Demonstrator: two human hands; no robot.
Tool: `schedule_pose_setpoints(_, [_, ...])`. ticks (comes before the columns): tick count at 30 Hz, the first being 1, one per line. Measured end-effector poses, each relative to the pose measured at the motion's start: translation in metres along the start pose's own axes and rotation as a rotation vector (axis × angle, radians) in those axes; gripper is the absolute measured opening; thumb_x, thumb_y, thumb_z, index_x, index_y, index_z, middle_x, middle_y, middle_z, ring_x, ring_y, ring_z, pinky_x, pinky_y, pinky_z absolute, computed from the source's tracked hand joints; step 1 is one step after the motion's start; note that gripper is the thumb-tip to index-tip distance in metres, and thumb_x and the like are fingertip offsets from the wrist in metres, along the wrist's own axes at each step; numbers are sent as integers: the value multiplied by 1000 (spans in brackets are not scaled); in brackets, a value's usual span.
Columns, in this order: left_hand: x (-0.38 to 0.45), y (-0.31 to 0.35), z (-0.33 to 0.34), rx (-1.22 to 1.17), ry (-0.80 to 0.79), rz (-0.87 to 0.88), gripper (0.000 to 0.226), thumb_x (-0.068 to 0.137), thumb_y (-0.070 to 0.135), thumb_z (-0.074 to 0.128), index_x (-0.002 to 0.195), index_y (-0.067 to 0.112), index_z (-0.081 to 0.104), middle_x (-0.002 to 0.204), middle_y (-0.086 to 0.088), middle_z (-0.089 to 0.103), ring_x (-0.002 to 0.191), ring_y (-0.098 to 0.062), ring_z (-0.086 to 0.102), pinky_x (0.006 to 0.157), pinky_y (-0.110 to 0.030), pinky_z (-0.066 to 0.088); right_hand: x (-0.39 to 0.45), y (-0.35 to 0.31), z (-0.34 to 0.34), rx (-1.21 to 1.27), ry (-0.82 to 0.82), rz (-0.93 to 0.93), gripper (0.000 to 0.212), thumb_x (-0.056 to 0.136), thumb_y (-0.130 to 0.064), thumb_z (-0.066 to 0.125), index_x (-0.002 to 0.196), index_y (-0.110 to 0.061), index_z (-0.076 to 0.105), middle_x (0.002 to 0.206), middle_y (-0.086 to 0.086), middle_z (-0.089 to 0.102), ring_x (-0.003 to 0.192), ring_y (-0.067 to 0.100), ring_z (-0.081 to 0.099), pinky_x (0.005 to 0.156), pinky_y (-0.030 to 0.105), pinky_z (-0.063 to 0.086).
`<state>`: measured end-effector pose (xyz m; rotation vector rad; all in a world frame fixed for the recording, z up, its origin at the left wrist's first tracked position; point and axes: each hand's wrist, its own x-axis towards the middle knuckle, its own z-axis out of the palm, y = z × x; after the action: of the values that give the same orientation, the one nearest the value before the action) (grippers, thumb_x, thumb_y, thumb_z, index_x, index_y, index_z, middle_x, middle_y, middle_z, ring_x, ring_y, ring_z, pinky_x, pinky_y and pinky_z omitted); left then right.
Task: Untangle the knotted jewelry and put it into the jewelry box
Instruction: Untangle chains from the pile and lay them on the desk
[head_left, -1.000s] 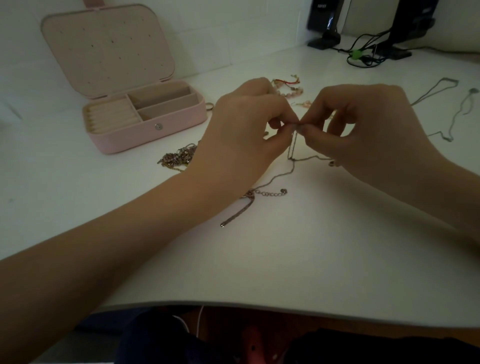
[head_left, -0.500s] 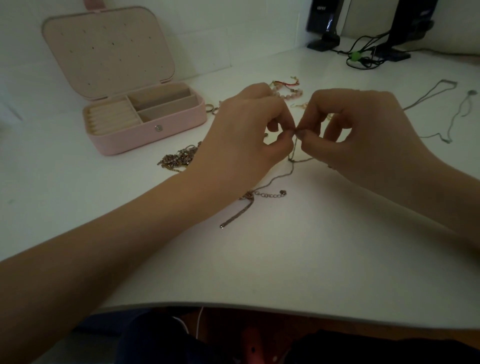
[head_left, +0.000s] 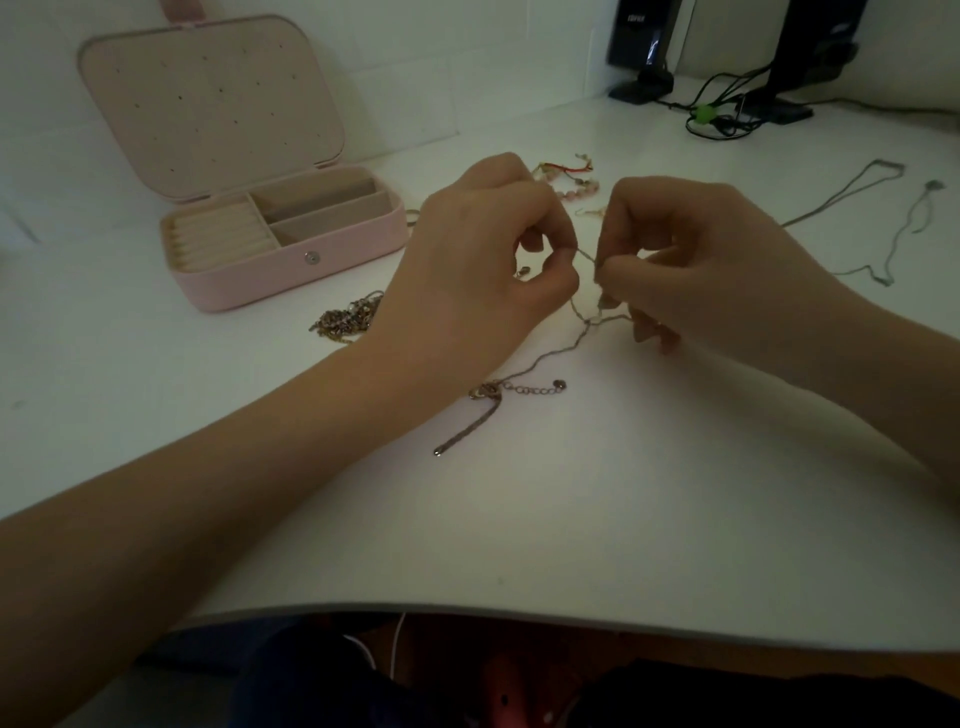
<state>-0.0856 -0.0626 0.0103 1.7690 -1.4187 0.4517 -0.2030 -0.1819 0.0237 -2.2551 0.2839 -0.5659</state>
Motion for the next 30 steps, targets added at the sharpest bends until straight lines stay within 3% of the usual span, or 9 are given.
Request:
schedule_pose_setpoints(4, [1,1,-2,-29,8,-48,3,77,13,67,75,14,68,72,18,43,63,9,46,61,-4,33,2,-1,-3,105,-43,104,6,80,-14,56,78,-10,59,67,0,67,50,13,58,47,26,50])
schedule_pose_setpoints(9, [2,-1,-3,-96,31,-155,11,78,15,69,74,24,64,71,15,48,60,3,47,60,-6,33,4,-1,-11,211,-99,208,9,84,-13,57,78,-12,64,67,-2,67,56,12,59,56,28,47])
schedule_pose_setpoints(14, [2,0,-5,-165,11,-257,10,81,17,69,74,23,65,70,12,53,62,1,49,61,-8,36,4,-1,-14,339,-155,258,14,85,-13,55,76,-15,66,72,-2,67,61,11,59,53,24,48])
schedule_pose_setpoints(17, [5,2,-6,-389,-52,-470,12,85,16,67,74,20,66,67,12,60,62,1,55,58,-10,42,6,0,-16,448,-201,297,17,87,-11,53,74,-16,64,74,-1,67,63,11,60,51,21,50])
schedule_pose_setpoints(22, [10,4,-3,-889,-186,-713,23,93,6,51,72,15,58,74,3,68,79,-10,67,80,-25,52,10,4,-16,558,-237,378,19,90,-9,48,76,-17,60,76,-1,70,62,10,62,51,21,50])
schedule_pose_setpoints(26, [13,6,-4,-1112,-247,-900,25,93,9,43,70,11,51,67,0,67,66,-13,67,68,-22,56,14,11,-17,598,-278,409,21,86,-16,49,67,-20,58,76,-2,70,61,10,62,48,22,49])
schedule_pose_setpoints(30, [13,4,-3,-1199,-298,-939,24,93,12,40,70,13,48,58,1,59,50,-11,57,57,-22,54,16,14,-18,616,-359,403,21,69,-24,50,51,-25,60,79,-2,70,64,12,63,50,22,50])
